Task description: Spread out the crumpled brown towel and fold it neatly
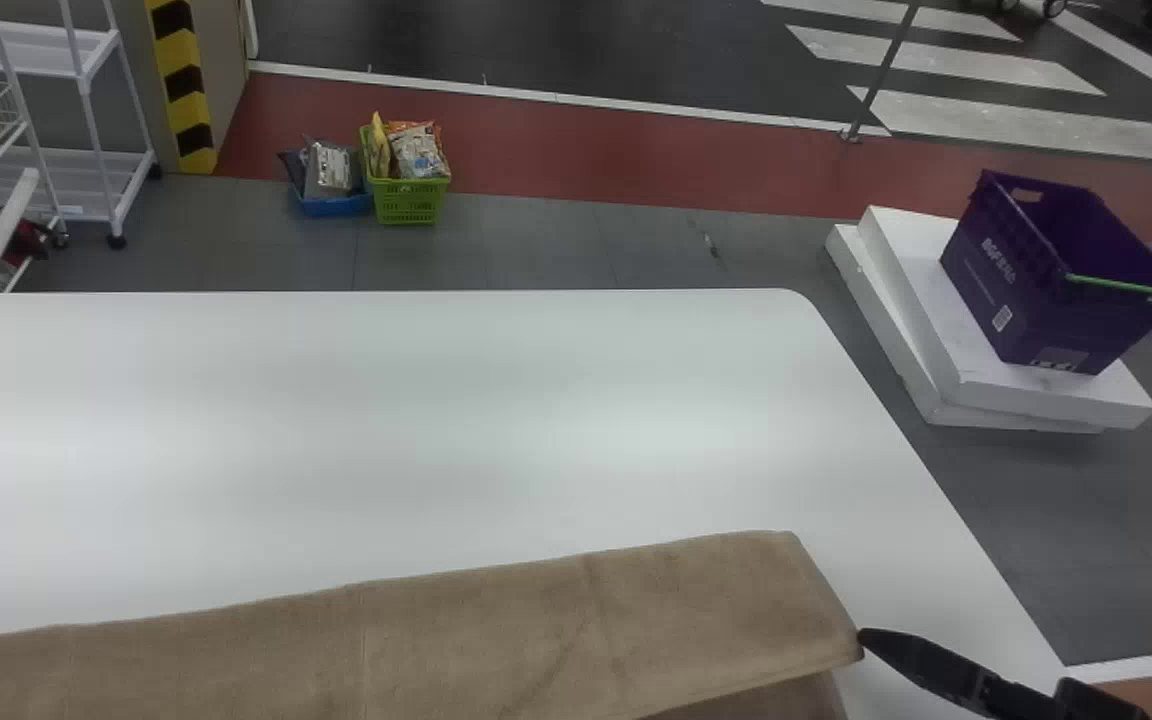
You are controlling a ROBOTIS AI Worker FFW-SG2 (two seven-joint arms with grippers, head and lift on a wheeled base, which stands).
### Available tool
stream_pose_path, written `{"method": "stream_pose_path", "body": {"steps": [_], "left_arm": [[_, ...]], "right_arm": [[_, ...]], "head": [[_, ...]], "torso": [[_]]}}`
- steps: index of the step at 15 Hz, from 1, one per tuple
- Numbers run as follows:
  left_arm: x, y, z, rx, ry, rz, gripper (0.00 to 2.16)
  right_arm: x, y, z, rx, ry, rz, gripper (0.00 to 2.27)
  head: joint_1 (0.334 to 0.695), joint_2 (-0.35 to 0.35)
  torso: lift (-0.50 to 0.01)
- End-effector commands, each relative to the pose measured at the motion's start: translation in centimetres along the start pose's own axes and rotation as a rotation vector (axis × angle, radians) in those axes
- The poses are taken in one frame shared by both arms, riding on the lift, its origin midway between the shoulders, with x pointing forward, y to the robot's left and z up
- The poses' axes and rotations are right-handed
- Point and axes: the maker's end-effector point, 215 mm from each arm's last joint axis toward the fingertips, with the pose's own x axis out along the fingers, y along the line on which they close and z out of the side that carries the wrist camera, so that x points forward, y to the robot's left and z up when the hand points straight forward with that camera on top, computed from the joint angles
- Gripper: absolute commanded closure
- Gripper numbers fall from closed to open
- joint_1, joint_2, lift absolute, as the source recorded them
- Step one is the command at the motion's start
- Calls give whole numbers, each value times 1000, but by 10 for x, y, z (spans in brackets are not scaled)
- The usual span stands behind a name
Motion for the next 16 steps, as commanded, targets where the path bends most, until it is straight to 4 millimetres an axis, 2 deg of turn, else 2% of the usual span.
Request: {"method": "stream_pose_path", "body": {"steps": [1,4,8,16], "left_arm": [[-4,2,3,14,3,5,1058],[-17,6,8,36,18,16,1058],[-26,-5,18,58,29,-9,1058],[-18,-19,19,56,26,-60,1058]], "right_arm": [[-1,1,1,5,-6,8,1325],[-9,2,3,13,-21,5,1325],[-16,2,2,6,-23,-10,1325],[-17,-13,-14,-57,41,-77,1322]], "head": [[695,-250],[695,-247],[695,-254],[695,-292]], "torso": [[-128],[-128],[-128],[-128]]}}
